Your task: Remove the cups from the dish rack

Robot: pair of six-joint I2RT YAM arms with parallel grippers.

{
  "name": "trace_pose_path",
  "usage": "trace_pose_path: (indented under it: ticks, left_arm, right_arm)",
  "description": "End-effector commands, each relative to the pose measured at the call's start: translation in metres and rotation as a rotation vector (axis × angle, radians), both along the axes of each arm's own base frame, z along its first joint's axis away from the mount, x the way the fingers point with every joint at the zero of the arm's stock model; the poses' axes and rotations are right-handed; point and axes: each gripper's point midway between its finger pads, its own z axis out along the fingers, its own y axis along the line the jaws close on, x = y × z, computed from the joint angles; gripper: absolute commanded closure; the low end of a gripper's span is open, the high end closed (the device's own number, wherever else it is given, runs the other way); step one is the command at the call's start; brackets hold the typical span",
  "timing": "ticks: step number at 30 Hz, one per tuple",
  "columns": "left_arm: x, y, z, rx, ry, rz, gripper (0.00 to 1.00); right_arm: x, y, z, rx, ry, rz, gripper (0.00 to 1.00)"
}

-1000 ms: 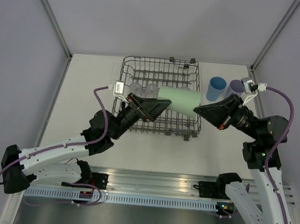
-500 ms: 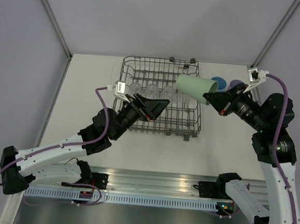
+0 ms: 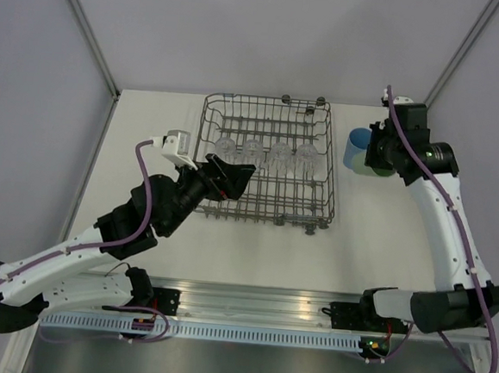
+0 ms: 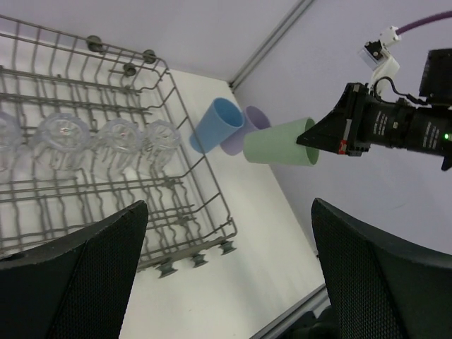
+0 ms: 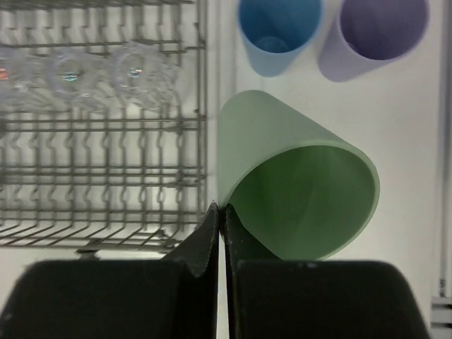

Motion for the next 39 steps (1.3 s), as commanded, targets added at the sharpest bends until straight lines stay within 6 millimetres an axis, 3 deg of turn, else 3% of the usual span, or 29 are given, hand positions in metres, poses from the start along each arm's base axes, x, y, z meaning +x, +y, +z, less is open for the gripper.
trace_pose_path:
  ticks: [1,9,14,19,31,39]
  left_arm:
    - [-0.001,0.027,-0.009,0.178,-0.012,0.055,0.00]
    - [-0.011,0.053,-0.032,0.376,0.010,0.056,0.00]
    - [-0.017,0.072,-0.046,0.521,0.004,0.045,0.00]
    - [-0.022,0.080,-0.055,0.563,0.018,0.038,0.00]
    - [-0.028,0.078,-0.052,0.535,0.010,0.003,0.00]
    - [-0.028,0.077,-0.053,0.537,0.011,-0.001,0.00]
  right_arm:
    - [0.010,-0.033,-0.003,-0.178,0.048,-0.098,1.00]
    - [0.044,-0.055,-0.050,-0.228,0.227,-0.127,1.00]
    - [0.050,-0.088,-0.067,-0.180,0.277,-0.196,1.00]
    - [0.053,-0.103,-0.101,-0.253,0.392,-0.240,0.99]
    - [0.068,-0.103,-0.143,-0.263,0.524,-0.204,1.00]
    - [0.075,-0.099,-0.145,-0.216,0.524,-0.178,0.99]
